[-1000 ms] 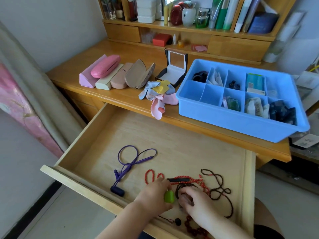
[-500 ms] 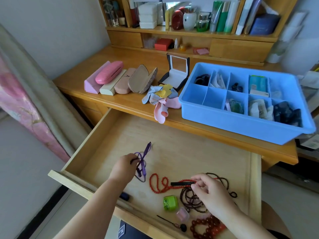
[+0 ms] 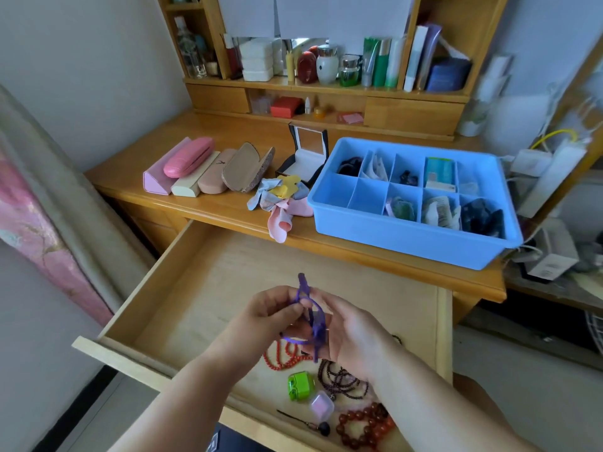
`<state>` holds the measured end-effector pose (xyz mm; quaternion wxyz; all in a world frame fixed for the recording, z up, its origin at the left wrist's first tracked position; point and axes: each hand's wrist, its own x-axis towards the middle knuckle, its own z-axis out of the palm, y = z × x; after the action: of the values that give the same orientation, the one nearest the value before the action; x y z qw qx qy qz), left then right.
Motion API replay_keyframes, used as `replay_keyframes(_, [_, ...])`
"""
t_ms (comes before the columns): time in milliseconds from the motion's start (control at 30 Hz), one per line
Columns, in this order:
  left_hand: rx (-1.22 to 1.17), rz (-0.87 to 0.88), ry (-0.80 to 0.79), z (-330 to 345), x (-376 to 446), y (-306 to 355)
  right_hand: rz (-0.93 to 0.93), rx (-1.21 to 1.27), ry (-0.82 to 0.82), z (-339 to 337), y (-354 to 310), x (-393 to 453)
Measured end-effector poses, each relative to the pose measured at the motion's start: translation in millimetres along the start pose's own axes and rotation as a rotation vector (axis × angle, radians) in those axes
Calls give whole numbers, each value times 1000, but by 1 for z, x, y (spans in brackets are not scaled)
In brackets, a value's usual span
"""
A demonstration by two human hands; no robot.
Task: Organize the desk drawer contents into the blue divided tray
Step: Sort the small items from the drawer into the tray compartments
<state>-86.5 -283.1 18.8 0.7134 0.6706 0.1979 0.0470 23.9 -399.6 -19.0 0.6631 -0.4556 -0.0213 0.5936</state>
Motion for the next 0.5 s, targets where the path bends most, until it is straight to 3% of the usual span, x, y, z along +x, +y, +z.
replay_keyframes(133, [25, 28, 47, 17, -3, -10, -107, 1, 81, 0, 1, -2])
replay_keyframes(300, [-43, -112, 361, 16, -2, -19, -233, -54, 223, -15, -3, -12])
replay_keyframes(433, [-195, -195, 419, 5, -1, -19, -242, -121, 159, -23, -7, -24])
replay_keyframes(500, [125, -117, 503, 9, -5, -21, -250, -181, 126, -23, -8, -28])
